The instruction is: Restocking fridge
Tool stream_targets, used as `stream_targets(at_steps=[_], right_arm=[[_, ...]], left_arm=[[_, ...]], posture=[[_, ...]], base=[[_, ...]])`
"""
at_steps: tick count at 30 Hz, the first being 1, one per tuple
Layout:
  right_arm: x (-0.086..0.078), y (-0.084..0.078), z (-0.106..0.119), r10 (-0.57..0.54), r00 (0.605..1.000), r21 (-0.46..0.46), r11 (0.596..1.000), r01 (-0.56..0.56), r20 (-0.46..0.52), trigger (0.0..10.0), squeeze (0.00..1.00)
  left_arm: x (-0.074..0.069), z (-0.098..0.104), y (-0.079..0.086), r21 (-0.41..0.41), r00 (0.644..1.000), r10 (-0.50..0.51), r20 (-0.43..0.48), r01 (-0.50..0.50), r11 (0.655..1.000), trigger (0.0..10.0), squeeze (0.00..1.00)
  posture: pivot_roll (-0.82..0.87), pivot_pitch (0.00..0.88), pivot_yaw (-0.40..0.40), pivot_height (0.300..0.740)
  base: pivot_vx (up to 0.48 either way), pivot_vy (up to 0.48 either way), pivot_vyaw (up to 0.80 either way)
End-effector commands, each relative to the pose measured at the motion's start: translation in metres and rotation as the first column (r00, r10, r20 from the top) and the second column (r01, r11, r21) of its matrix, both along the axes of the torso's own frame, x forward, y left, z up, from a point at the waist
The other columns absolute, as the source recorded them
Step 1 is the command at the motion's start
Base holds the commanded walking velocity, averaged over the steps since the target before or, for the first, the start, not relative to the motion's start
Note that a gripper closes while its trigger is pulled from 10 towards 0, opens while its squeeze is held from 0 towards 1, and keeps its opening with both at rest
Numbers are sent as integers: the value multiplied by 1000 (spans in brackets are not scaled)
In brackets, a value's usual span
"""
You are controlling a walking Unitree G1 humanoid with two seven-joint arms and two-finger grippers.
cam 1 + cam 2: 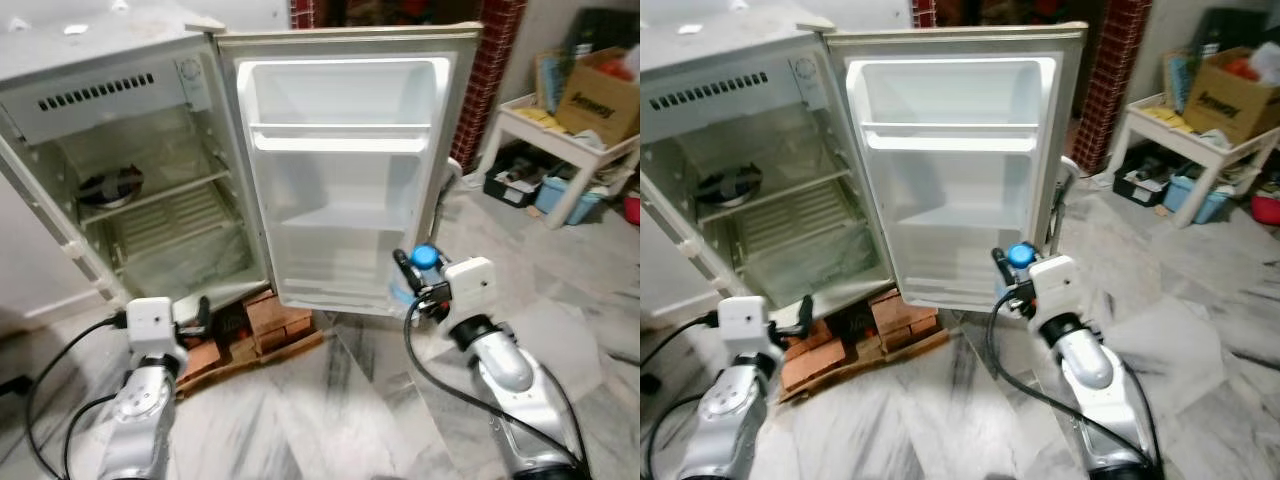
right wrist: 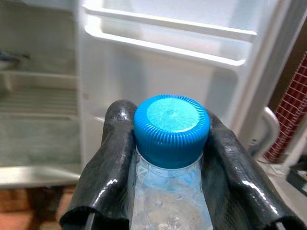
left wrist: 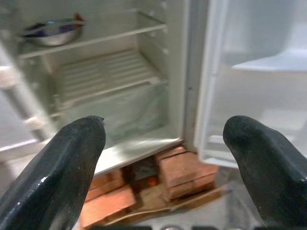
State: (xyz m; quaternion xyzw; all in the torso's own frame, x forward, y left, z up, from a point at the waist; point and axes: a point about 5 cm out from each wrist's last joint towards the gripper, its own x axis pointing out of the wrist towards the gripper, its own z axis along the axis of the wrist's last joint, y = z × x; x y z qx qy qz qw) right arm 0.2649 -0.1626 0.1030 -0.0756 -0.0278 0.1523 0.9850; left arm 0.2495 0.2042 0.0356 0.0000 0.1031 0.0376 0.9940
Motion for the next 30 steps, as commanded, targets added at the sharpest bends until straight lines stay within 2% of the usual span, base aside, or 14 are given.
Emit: stream_targets(at_steps=[1, 12, 15, 22, 26, 30], right_arm=[[3, 5, 8, 16, 999, 16, 1000, -16, 37, 10000, 0], [4, 6, 8, 30, 999, 13, 999, -30, 34, 10000, 0], [4, 7, 8, 43, 999, 11, 999, -43, 32, 10000, 0], [3, 10, 5, 73, 997, 25, 997, -73, 4, 10000, 0], [-1, 17, 0, 157, 987, 25, 987, -156, -32, 10000, 0], [-3, 19, -1, 182, 982, 19, 983, -182, -41, 10000, 0]], left_arm=[[1, 3, 6, 25, 1000, 13, 7, -13, 1000, 10000, 0], [0, 0, 4, 20, 1000, 14, -10, -14, 1000, 10000, 0], [-1, 0, 2, -5, 1000, 15, 3, -15, 1000, 10000, 0], [-3, -2, 0, 2, 1000, 11, -9, -11, 1000, 10000, 0], [-2, -3, -1, 0, 1000, 8, -9, -8, 1000, 10000, 0], [-2, -2, -2, -2, 1000, 7, -10, -7, 1000, 10000, 0]], posture=[[-29, 0, 2, 740], [-33, 0, -1, 740], [-33, 0, -2, 740], [-33, 0, -4, 740], [-35, 0, -5, 740], [-34, 0, -5, 740]], base=[[450, 0, 0], [426, -22, 0], [0, 0, 0], [0, 0, 0], [0, 0, 0], [0, -409, 0]])
